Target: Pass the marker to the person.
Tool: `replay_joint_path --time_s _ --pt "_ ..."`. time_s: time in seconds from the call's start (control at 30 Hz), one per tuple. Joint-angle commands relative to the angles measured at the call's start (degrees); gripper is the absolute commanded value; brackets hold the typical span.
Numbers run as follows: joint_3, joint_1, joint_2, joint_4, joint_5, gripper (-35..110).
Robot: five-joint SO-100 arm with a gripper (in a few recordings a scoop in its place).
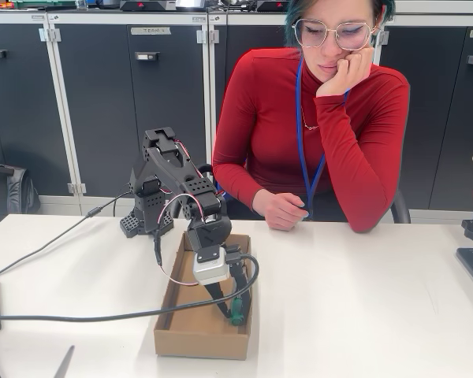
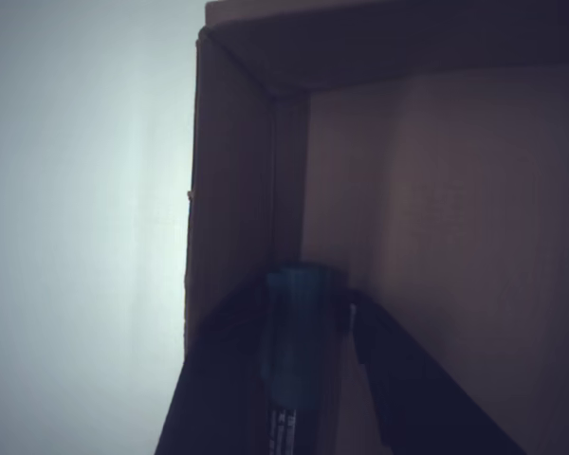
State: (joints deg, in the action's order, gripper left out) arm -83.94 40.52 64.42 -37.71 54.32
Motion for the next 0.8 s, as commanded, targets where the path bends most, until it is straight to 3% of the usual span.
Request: replay_joint_path --time_s 0.0,0.77 --pt "1.1 8.0 3.1 0.4 1.8 24" --pt "3.1 3.4 -0.3 -4.3 4.5 24"
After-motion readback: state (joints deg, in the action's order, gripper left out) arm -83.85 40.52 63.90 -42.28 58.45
